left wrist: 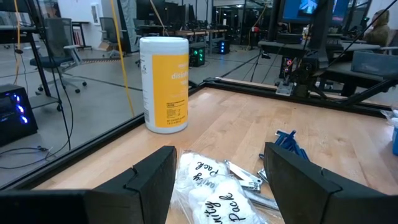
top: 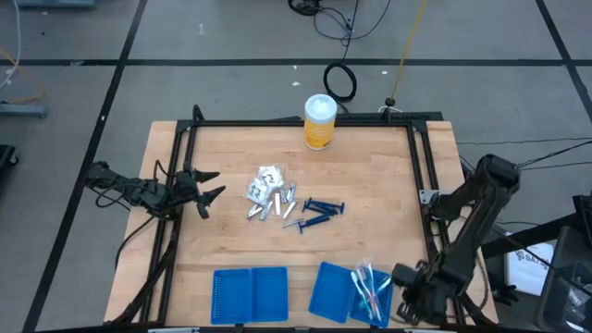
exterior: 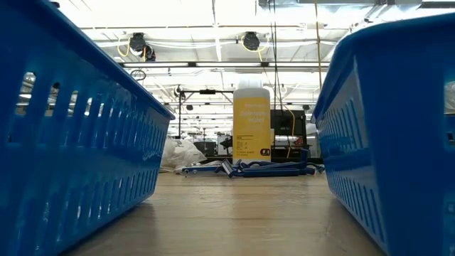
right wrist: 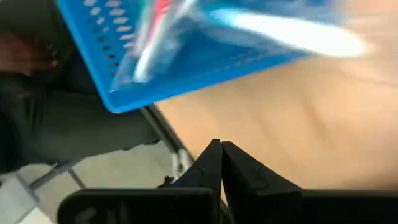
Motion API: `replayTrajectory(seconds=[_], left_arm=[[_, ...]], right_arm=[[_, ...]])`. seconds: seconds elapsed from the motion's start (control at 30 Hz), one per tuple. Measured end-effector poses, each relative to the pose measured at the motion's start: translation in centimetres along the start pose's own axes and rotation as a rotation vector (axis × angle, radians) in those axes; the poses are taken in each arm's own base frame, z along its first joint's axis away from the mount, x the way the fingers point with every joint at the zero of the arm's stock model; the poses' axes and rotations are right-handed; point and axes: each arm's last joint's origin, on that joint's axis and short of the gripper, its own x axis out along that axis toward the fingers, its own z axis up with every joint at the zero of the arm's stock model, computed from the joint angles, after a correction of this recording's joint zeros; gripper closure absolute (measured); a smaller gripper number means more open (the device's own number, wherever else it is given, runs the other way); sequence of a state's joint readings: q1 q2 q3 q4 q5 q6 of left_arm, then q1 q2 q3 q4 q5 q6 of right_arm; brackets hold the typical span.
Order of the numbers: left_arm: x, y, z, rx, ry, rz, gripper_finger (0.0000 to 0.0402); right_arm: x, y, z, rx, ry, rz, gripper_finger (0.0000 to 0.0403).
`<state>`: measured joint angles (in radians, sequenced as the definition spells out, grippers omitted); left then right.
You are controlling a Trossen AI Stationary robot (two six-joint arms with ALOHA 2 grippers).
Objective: Pick & Place Travel size toiletries
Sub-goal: Adjust the blue baskets
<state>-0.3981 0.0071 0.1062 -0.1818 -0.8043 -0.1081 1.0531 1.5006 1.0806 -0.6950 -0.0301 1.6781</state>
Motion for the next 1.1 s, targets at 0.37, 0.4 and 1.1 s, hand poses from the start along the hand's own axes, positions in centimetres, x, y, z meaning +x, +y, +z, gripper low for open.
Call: replayTrajectory(seconds=[0.37, 0.4, 1.1], left_arm=[[0.0, 0.0, 0.0, 0.0, 0.0, 0.0, 0.0163], [0.0, 0.0, 0.0, 0.0, 0.0, 0.0, 0.0162], [0.0, 0.0, 0.0, 0.0, 0.0, 0.0, 0.0162]], right_arm=[[4.3, -0.2, 1.1, -0.064, -0.021, -0.151, 0.0403], [4.2, -0.4, 1.1, -0.062, -0.028, -0.177, 0.0403], [3.3, -1.7, 4.0, -0.126, -0.155, -0.322, 0.0403]])
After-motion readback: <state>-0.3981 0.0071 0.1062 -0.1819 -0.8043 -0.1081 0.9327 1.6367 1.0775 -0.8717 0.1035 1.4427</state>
